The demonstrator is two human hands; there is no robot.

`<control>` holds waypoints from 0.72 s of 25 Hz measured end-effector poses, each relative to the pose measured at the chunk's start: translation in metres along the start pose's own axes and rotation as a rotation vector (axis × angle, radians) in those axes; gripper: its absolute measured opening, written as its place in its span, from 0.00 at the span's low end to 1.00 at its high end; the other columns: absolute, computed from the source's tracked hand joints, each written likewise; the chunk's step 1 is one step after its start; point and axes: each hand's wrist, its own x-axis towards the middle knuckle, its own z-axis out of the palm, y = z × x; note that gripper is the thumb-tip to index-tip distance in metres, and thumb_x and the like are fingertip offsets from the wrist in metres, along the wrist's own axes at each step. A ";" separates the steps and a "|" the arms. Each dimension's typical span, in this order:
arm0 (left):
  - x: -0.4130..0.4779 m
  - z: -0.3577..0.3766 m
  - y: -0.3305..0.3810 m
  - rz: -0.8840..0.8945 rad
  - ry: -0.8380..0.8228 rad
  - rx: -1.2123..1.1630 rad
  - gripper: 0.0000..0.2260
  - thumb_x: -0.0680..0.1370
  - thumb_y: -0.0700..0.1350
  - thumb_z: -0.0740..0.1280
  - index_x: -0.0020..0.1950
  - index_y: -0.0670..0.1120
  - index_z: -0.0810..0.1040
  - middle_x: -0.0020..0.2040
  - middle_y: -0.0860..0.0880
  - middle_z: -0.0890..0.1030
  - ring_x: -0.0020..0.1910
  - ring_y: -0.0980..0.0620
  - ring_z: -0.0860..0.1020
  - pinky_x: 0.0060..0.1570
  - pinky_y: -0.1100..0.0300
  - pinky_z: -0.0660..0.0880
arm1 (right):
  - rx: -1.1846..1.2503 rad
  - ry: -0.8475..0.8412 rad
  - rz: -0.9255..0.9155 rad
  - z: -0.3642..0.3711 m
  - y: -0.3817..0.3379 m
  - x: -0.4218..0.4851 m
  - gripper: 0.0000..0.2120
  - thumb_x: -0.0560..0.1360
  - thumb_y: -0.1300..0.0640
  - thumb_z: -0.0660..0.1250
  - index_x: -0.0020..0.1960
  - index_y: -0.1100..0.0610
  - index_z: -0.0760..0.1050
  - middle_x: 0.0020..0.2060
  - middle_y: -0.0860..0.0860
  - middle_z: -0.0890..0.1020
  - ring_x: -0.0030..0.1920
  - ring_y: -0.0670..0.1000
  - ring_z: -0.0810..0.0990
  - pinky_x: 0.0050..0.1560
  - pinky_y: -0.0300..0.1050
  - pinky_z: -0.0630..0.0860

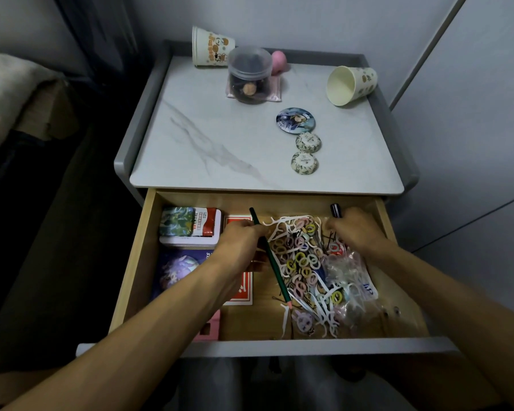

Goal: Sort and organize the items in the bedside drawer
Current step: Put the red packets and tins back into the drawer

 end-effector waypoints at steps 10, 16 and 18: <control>-0.001 -0.004 -0.001 0.001 -0.012 -0.010 0.09 0.82 0.43 0.61 0.55 0.39 0.77 0.37 0.47 0.79 0.34 0.51 0.77 0.33 0.60 0.74 | -0.001 0.152 -0.246 -0.001 -0.016 -0.017 0.10 0.80 0.60 0.61 0.42 0.60 0.75 0.34 0.54 0.79 0.33 0.54 0.80 0.33 0.49 0.75; -0.002 -0.007 -0.001 0.011 -0.012 -0.013 0.09 0.82 0.42 0.61 0.56 0.40 0.77 0.37 0.46 0.79 0.33 0.51 0.77 0.32 0.60 0.74 | -0.519 0.083 -0.393 0.008 -0.021 -0.016 0.06 0.78 0.59 0.63 0.47 0.61 0.78 0.41 0.58 0.82 0.40 0.58 0.82 0.43 0.51 0.80; -0.003 -0.010 -0.001 0.015 -0.011 -0.007 0.09 0.82 0.42 0.61 0.57 0.39 0.77 0.37 0.46 0.79 0.32 0.52 0.77 0.31 0.61 0.74 | -0.583 0.083 -0.307 0.012 -0.019 -0.012 0.07 0.78 0.58 0.65 0.46 0.62 0.78 0.43 0.59 0.83 0.44 0.60 0.82 0.45 0.50 0.79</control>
